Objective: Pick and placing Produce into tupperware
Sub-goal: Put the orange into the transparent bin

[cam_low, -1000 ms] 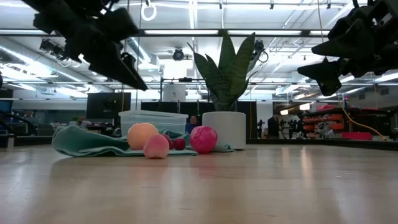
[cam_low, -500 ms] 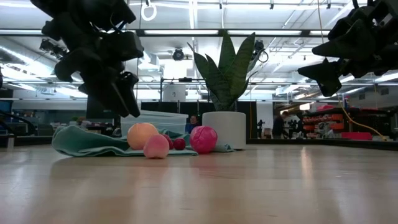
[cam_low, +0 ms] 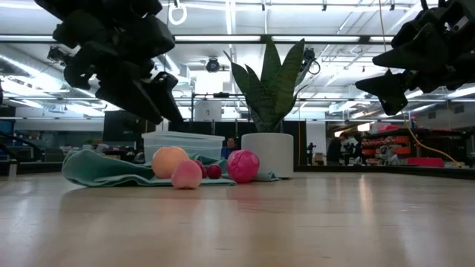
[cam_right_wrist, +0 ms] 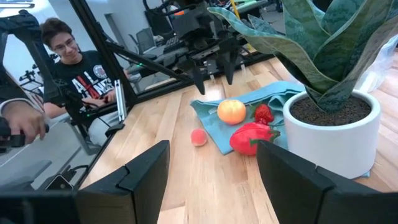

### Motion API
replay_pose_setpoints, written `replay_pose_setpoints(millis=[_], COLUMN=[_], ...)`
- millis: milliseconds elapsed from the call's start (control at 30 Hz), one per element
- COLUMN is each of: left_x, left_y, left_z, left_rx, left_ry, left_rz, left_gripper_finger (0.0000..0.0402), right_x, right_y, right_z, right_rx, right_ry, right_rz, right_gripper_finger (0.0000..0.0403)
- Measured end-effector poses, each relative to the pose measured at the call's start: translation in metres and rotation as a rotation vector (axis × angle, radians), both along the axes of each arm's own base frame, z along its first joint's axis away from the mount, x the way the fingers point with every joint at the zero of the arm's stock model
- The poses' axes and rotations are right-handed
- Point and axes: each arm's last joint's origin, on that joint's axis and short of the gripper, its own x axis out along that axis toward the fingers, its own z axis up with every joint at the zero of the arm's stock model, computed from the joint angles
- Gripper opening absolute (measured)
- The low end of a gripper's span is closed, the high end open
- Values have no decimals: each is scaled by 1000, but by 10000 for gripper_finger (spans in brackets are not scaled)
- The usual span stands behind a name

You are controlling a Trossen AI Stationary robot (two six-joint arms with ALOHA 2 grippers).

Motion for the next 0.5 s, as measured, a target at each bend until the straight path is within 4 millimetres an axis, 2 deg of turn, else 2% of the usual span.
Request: replay_pose_setpoints(millis=[267,500], left_x=[10,16], left_y=[-1,0], left_z=[-28,-43], left_rx=[40,51], left_ry=[90,121], left_rz=[-27,-24], left_gripper_finger=[279,279], right_x=[0,0], right_y=[0,0], right_z=[-1,-1], right_rx=[-1,-2], right_ry=[9,10], right_rz=[0,0], right_gripper_finger=[246,246])
